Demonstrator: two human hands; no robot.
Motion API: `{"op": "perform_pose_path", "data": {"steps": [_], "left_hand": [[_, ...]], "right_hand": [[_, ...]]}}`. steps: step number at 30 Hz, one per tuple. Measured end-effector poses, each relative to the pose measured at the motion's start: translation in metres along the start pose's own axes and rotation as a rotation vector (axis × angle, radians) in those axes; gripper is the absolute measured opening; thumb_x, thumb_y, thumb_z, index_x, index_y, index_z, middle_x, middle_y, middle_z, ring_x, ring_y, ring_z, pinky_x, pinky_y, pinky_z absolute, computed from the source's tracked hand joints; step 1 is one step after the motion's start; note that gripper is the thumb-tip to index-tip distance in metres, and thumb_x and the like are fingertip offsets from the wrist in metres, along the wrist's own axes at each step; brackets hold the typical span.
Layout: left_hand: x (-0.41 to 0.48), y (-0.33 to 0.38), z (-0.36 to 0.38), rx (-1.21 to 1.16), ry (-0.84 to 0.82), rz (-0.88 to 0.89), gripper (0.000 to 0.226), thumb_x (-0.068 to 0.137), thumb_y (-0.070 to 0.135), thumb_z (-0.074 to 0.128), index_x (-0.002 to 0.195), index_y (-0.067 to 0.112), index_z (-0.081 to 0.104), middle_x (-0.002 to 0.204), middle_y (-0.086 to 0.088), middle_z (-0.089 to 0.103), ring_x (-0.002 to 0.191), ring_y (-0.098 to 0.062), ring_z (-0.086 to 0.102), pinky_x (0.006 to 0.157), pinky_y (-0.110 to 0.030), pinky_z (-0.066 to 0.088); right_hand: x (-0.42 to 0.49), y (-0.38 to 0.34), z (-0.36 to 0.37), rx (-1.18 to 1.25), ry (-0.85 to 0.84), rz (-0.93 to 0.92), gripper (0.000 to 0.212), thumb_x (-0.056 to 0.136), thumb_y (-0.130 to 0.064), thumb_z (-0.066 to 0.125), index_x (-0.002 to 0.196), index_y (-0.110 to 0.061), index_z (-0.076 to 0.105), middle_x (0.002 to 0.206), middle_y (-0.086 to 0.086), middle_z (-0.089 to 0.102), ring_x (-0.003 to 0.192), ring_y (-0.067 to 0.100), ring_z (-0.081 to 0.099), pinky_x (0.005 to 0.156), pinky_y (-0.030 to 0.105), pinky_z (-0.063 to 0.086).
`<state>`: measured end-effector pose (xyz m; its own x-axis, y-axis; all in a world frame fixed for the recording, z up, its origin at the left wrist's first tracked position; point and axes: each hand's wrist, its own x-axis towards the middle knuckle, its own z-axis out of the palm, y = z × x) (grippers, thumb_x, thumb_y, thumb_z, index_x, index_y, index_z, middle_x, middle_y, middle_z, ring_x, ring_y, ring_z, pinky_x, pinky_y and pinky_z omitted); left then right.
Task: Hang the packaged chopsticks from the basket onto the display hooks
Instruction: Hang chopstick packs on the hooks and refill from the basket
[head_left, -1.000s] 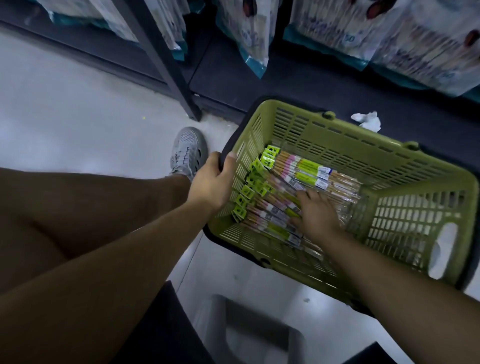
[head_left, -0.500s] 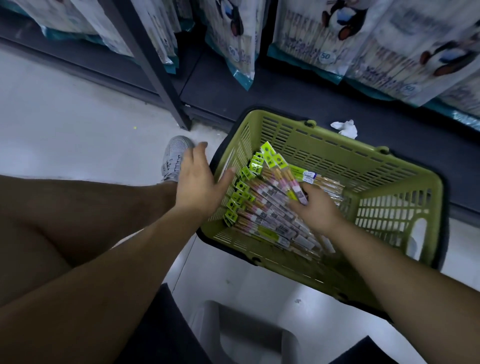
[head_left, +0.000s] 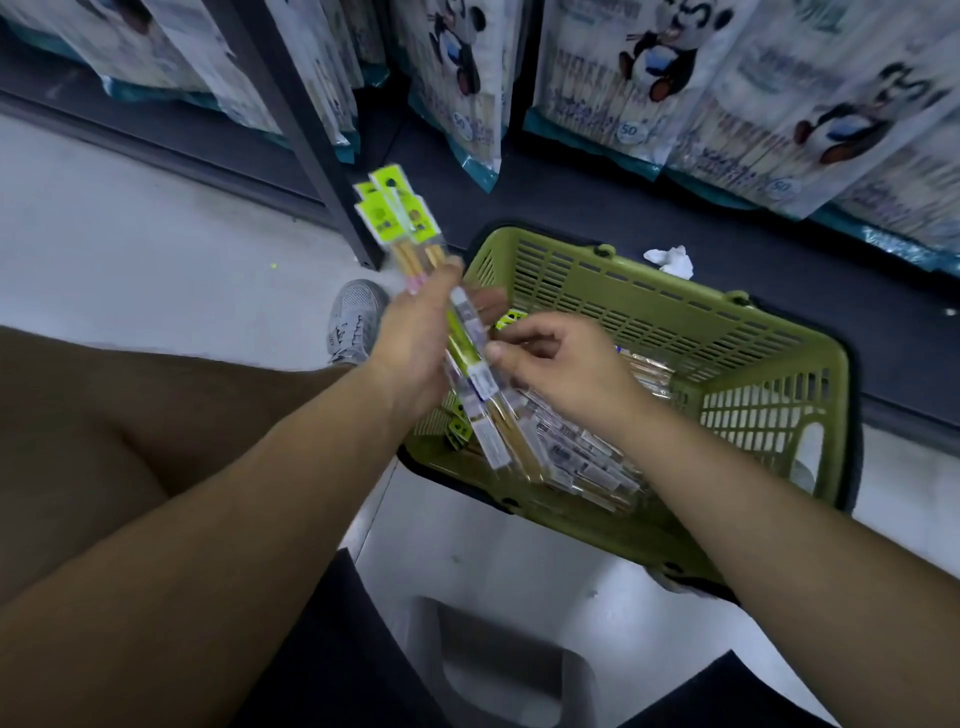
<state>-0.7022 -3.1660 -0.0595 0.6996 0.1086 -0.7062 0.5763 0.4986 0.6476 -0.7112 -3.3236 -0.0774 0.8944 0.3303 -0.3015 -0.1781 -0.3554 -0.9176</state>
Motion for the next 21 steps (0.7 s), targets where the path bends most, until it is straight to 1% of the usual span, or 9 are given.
{"op": "perform_pose_path", "data": {"steps": [1, 3, 5, 7, 9, 10, 15, 18, 21], "left_hand": [[0.004, 0.005, -0.006, -0.033, 0.029, 0.017, 0.03, 0.105, 0.035, 0.056, 0.113, 0.007, 0.058, 0.095, -0.016, 0.079, 0.09, -0.03, 0.078, 0.083, -0.048, 0.063], [0.008, 0.015, -0.017, -0.038, 0.144, 0.051, 0.024, 0.102, 0.033, 0.061, 0.097, 0.01, 0.055, 0.074, -0.01, 0.076, 0.065, -0.025, 0.075, 0.066, -0.039, 0.063], [0.013, 0.017, -0.029, 0.101, 0.222, 0.118, 0.024, 0.098, 0.031, 0.065, 0.092, 0.01, 0.056, 0.064, -0.007, 0.068, 0.051, -0.023, 0.064, 0.058, -0.034, 0.058], [0.017, 0.013, -0.039, 0.241, 0.25, 0.149, 0.024, 0.094, 0.03, 0.067, 0.095, 0.008, 0.058, 0.066, -0.007, 0.064, 0.05, -0.022, 0.058, 0.056, -0.033, 0.056], [0.021, 0.006, -0.046, 0.259, 0.258, 0.13, 0.024, 0.091, 0.028, 0.07, 0.098, 0.007, 0.06, 0.067, -0.006, 0.06, 0.049, -0.02, 0.056, 0.055, -0.032, 0.055], [0.023, 0.002, -0.049, 0.251, 0.262, 0.114, 0.024, 0.091, 0.027, 0.071, 0.098, 0.007, 0.06, 0.065, -0.005, 0.06, 0.049, -0.019, 0.057, 0.055, -0.032, 0.055], [0.029, -0.008, -0.054, 0.26, 0.254, 0.121, 0.019, 0.093, 0.02, 0.069, 0.097, 0.004, 0.06, 0.058, -0.001, 0.06, 0.046, -0.017, 0.057, 0.052, -0.03, 0.054], [0.031, -0.009, -0.053, 0.273, 0.258, 0.146, 0.019, 0.093, 0.021, 0.068, 0.094, 0.005, 0.059, 0.056, 0.0, 0.059, 0.045, -0.016, 0.057, 0.05, -0.03, 0.054], [0.031, -0.009, -0.052, 0.326, 0.274, 0.169, 0.019, 0.092, 0.023, 0.068, 0.087, 0.006, 0.06, 0.055, 0.0, 0.059, 0.044, -0.018, 0.057, 0.051, -0.031, 0.055]], "right_hand": [[0.003, 0.011, -0.005, -0.041, 0.038, 0.028, 0.016, 0.074, -0.058, 0.073, 0.08, -0.044, 0.074, 0.083, -0.013, 0.075, 0.079, 0.01, 0.072, 0.076, 0.038, 0.06], [0.008, 0.044, -0.016, -0.254, 0.085, 0.102, 0.012, 0.086, -0.044, 0.074, 0.083, -0.033, 0.072, 0.081, -0.01, 0.073, 0.08, 0.013, 0.07, 0.075, 0.036, 0.058], [0.008, 0.082, -0.022, -0.44, 0.012, 0.214, 0.011, 0.093, -0.033, 0.072, 0.099, -0.025, 0.071, 0.093, -0.005, 0.072, 0.088, 0.018, 0.069, 0.081, 0.036, 0.057], [0.002, 0.115, -0.017, -0.567, -0.153, 0.319, 0.032, 0.093, -0.035, 0.072, 0.12, -0.018, 0.067, 0.114, 0.004, 0.068, 0.104, 0.024, 0.065, 0.089, 0.036, 0.054], [-0.003, 0.135, -0.006, -0.712, -0.292, 0.355, 0.054, 0.091, -0.041, 0.072, 0.137, -0.016, 0.057, 0.134, 0.01, 0.057, 0.121, 0.029, 0.055, 0.096, 0.035, 0.049], [-0.005, 0.143, 0.0, -0.774, -0.314, 0.35, 0.059, 0.091, -0.043, 0.072, 0.14, -0.016, 0.054, 0.138, 0.011, 0.053, 0.126, 0.032, 0.05, 0.098, 0.036, 0.046], [-0.002, 0.159, 0.013, -0.92, -0.241, 0.27, 0.059, 0.088, -0.048, 0.072, 0.135, -0.018, 0.053, 0.129, 0.01, 0.05, 0.123, 0.031, 0.046, 0.097, 0.037, 0.043], [-0.003, 0.161, 0.015, -0.983, -0.212, 0.253, 0.064, 0.088, -0.048, 0.073, 0.138, -0.016, 0.049, 0.133, 0.01, 0.048, 0.126, 0.031, 0.043, 0.101, 0.038, 0.039], [-0.005, 0.163, 0.015, -0.943, -0.157, 0.279, 0.068, 0.087, -0.047, 0.074, 0.14, -0.014, 0.045, 0.135, 0.011, 0.046, 0.126, 0.031, 0.043, 0.103, 0.04, 0.04]]}}
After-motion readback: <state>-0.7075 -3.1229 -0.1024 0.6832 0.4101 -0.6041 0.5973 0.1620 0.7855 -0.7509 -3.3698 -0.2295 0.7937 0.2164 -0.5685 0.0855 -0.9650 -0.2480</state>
